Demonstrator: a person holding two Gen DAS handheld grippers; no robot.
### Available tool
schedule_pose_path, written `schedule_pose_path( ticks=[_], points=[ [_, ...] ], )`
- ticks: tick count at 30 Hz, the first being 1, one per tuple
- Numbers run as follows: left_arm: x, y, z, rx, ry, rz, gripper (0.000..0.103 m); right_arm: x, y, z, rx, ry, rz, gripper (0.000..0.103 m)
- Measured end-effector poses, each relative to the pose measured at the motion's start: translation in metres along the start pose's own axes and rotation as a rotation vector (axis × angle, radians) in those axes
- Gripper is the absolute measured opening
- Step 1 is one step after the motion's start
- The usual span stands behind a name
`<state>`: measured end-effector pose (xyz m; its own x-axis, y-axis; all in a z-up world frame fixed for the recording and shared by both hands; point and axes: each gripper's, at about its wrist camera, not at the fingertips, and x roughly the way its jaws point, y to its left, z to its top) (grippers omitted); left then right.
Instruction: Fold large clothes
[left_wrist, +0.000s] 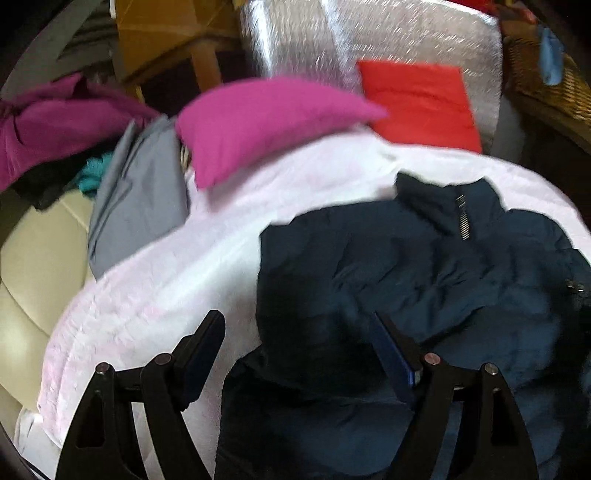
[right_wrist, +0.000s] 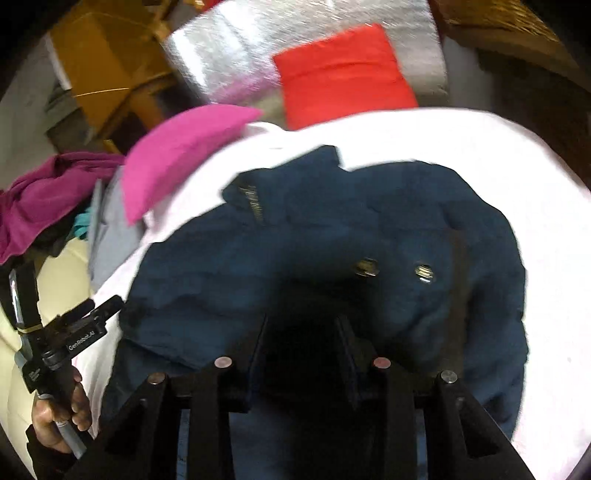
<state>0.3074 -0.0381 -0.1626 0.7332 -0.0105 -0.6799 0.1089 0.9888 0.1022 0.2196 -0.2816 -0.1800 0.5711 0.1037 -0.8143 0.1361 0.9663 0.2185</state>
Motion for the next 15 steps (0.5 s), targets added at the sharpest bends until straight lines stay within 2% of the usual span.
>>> schedule_pose_path(
  ticks=[5,9,15],
  points=[
    [-0.015,-0.022,0.0,0.057,-0.067,-0.047,0.081,0.015,0.013,-0.007,0.003,0.046,0.039,0.038],
    [-0.014,-0.037,0.0,0.088,-0.07,-0.06,0.081,0.048,0.01,-0.006,0.036,0.111,0.008,0.039],
    [-0.014,-0.049,-0.001,0.095,-0.075,-0.067,0.081,0.052,0.005,-0.008,0.056,0.142,0.019,0.037]
  ],
)
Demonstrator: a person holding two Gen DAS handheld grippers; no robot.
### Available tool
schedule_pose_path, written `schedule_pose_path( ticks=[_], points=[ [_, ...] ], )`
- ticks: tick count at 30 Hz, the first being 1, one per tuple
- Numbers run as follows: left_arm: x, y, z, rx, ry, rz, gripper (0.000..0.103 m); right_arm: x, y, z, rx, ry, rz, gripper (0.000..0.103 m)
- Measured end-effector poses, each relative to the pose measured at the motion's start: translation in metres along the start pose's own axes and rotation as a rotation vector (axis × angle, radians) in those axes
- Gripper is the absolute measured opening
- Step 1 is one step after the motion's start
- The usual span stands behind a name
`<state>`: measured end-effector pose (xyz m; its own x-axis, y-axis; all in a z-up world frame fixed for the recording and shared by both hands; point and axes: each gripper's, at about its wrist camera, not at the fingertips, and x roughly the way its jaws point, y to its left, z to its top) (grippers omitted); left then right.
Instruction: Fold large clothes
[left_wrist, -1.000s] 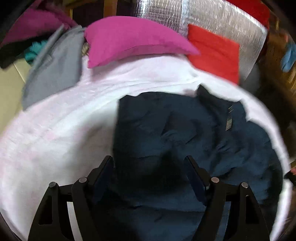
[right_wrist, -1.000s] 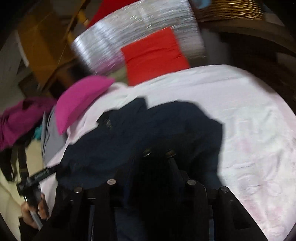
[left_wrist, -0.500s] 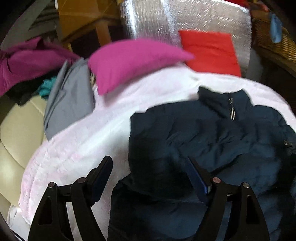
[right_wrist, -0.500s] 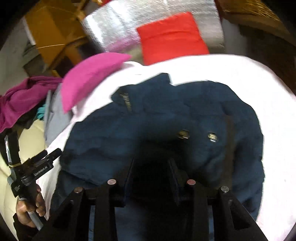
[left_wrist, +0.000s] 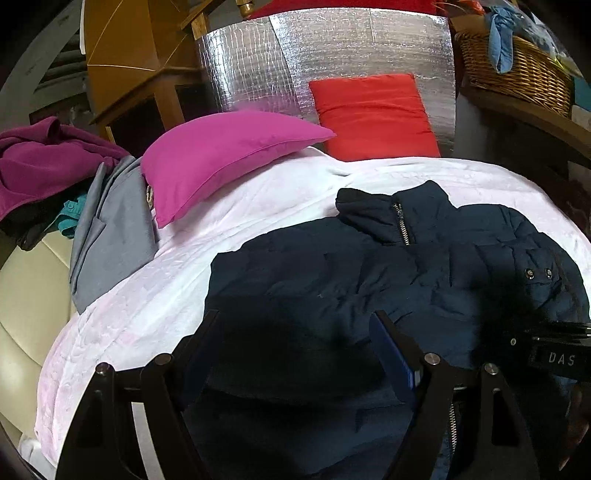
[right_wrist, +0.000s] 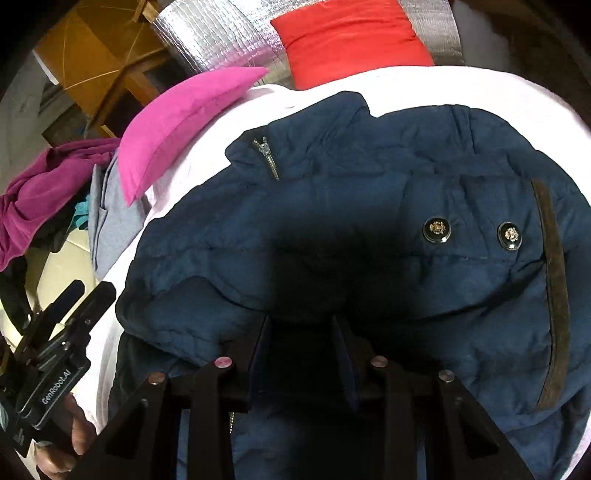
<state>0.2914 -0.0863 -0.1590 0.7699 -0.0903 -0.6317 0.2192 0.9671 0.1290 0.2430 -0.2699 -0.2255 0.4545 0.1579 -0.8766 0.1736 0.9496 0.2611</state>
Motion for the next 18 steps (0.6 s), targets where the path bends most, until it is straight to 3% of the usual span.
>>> schedule_pose_path(
  ticks=[12,18],
  points=[
    [-0.003,-0.009,-0.001,0.003,-0.002,-0.001,0.081,-0.035,-0.008,-0.005,0.008,-0.036,0.029,0.037],
    [0.0,-0.013,-0.002,0.012,0.006,0.002,0.081,-0.014,-0.024,-0.002,0.072,0.042,0.003,0.034]
  ],
)
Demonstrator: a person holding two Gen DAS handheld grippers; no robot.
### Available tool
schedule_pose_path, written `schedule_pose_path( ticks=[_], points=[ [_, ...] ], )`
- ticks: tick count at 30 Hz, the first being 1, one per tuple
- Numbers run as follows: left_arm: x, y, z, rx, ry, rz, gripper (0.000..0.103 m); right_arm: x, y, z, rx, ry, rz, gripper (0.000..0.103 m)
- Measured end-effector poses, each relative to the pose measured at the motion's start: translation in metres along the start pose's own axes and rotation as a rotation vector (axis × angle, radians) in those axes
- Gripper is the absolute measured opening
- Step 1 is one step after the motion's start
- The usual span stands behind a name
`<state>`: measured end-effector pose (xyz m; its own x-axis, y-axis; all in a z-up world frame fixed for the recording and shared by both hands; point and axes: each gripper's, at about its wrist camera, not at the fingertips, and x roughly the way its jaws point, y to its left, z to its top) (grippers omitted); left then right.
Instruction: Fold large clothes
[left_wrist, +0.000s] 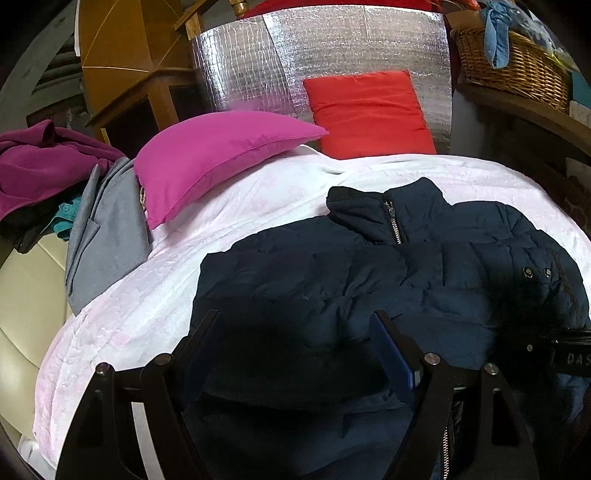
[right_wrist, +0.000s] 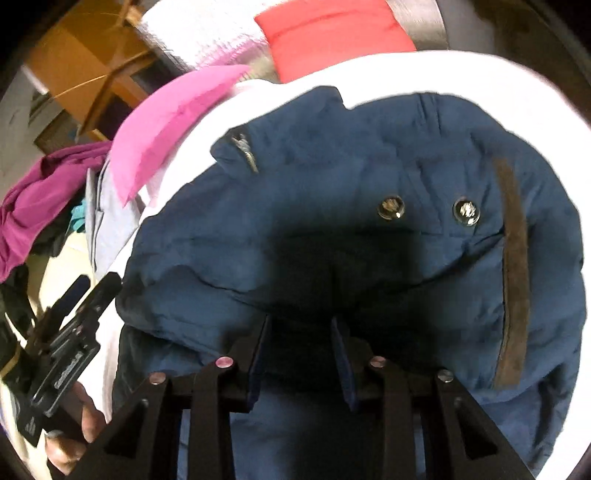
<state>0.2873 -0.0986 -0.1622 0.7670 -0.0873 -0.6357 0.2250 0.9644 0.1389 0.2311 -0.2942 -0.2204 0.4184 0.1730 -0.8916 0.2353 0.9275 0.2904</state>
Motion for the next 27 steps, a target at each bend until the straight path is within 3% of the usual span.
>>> schedule_pose_path(
  ticks=[10,15,21,27],
  points=[
    [0.018,0.004,-0.006,-0.003,0.066,0.018,0.081,0.002,-0.002,-0.001,-0.001,0.007,0.019,0.034],
    [0.06,0.015,-0.019,-0.066,0.244,-0.042,0.084,0.002,-0.004,-0.001,0.006,0.011,0.03,0.035],
    [0.076,0.002,-0.029,0.044,0.262,-0.036,0.089,0.003,-0.003,-0.003,0.0,0.017,0.035,0.035],
    [0.074,0.015,-0.032,-0.023,0.268,-0.092,0.091,-0.003,-0.009,-0.009,0.028,0.001,0.065,0.036]
  ],
)
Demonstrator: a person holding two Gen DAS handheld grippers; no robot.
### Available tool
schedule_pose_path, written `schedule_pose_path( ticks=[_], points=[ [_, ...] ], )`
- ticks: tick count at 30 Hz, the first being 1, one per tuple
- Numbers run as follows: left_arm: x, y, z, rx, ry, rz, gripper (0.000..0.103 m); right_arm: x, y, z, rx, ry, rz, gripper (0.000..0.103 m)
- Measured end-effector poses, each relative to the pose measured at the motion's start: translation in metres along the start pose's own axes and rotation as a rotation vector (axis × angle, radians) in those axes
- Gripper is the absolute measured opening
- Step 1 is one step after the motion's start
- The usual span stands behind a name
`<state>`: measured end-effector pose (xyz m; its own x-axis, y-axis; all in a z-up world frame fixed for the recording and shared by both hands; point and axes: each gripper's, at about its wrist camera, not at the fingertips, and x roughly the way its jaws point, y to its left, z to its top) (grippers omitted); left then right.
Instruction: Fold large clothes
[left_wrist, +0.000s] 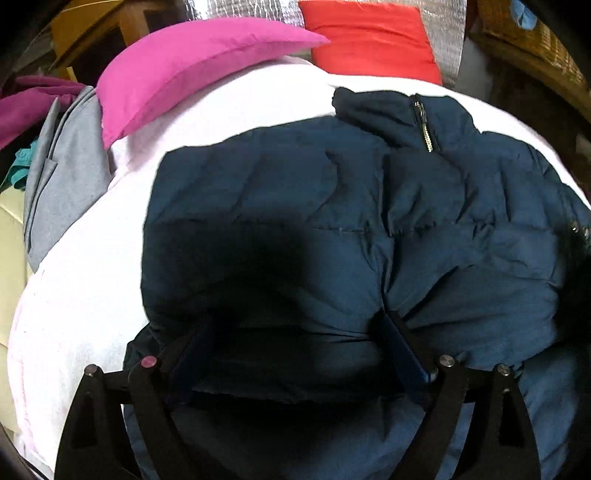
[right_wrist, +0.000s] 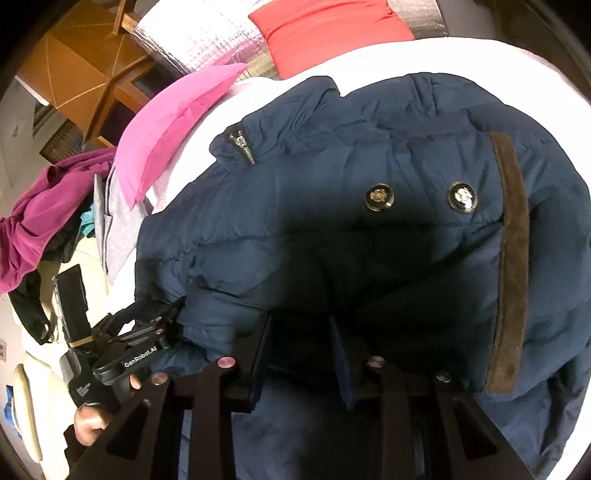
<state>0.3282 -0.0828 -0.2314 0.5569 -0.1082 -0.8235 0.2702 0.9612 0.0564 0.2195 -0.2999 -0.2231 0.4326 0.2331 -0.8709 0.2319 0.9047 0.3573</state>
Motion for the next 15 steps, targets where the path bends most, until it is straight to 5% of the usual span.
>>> schedule_pose_path(
  ticks=[9,15],
  points=[
    [-0.067,0.043,-0.039,-0.022,-0.151,0.072,0.091,-0.072,-0.027,-0.026,-0.003,-0.137,0.025,0.051],
    [-0.088,0.098,-0.102,-0.192,-0.101,0.086,0.091,-0.108,-0.055,-0.067,0.077,-0.169,0.049,0.058]
  ],
)
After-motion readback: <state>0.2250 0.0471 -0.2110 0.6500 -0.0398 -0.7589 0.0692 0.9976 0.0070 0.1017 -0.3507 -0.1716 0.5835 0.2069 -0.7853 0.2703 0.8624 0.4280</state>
